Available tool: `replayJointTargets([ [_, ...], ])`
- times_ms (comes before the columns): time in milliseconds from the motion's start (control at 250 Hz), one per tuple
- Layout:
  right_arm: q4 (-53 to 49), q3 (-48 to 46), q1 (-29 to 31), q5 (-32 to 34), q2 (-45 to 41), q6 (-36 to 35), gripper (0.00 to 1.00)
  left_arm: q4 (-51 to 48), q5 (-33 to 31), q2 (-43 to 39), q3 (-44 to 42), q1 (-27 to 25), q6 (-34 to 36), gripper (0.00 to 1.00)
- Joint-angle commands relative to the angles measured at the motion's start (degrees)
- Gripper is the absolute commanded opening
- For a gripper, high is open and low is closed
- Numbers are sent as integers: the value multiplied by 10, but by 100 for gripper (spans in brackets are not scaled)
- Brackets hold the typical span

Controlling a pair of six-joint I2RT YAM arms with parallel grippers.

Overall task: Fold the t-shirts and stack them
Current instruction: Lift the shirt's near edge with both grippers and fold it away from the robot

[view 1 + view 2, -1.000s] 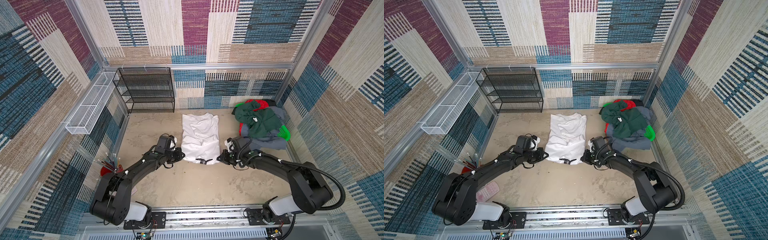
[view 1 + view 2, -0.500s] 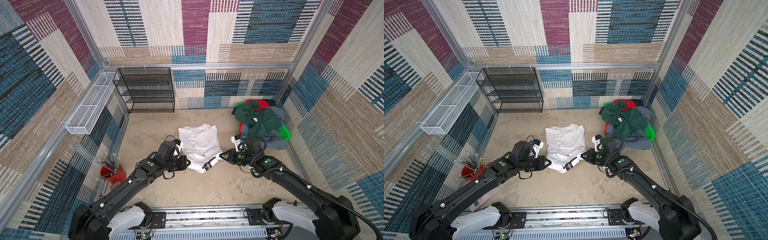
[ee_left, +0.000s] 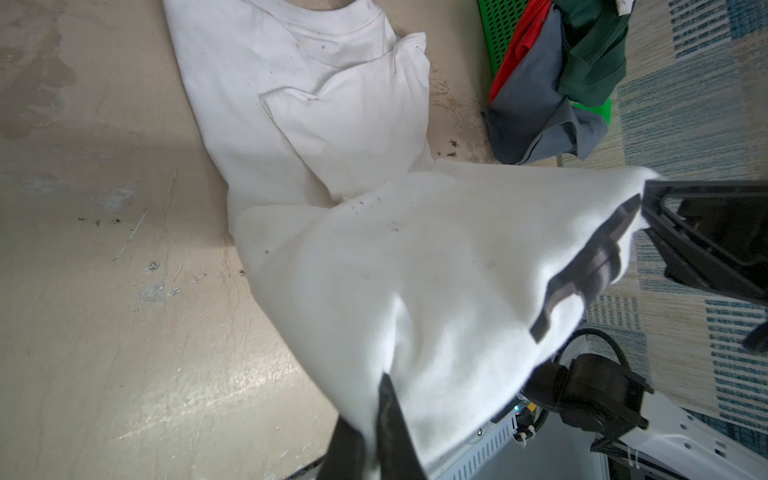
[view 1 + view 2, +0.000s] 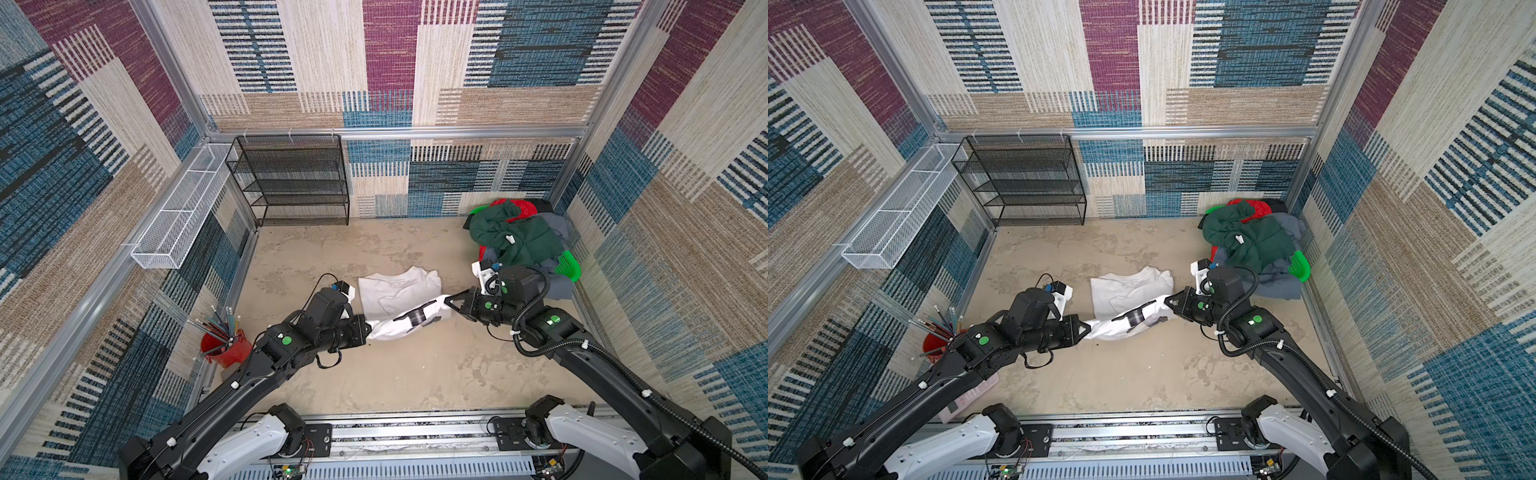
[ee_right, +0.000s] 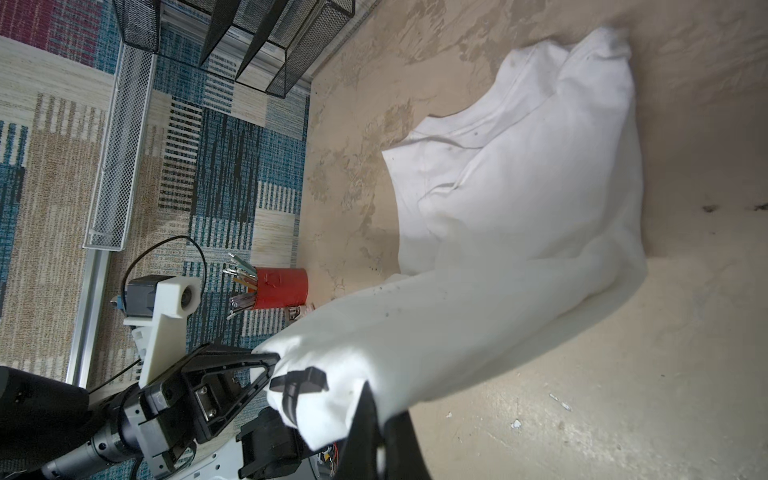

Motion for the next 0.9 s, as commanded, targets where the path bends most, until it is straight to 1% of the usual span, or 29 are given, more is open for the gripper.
replayJointTargets([
  [0,18,10,0,17,20,-10,0,-10,-24,18,16,0,6,0],
  [132,50,9,0,22,50,-15,0,0,-40,39,28,2,18,0],
  [280,47,39,0,24,97,-31,0,13,-59,60,39,13,30,0],
  [356,53,47,0,25,108,-33,0,25,-47,74,41,28,37,0],
  [496,46,68,0,49,127,-40,0,56,-17,104,37,59,42,0],
  [552,42,76,0,66,130,-34,0,66,-2,119,37,72,45,0],
  [608,52,74,0,75,130,-27,0,71,-2,135,42,82,47,0],
  [684,72,70,-1,72,139,-21,0,81,-2,155,48,95,52,0],
  [784,74,84,-5,69,167,-22,0,83,4,183,68,109,61,0],
  [896,92,96,-7,62,195,-24,0,79,6,213,96,116,66,0],
])
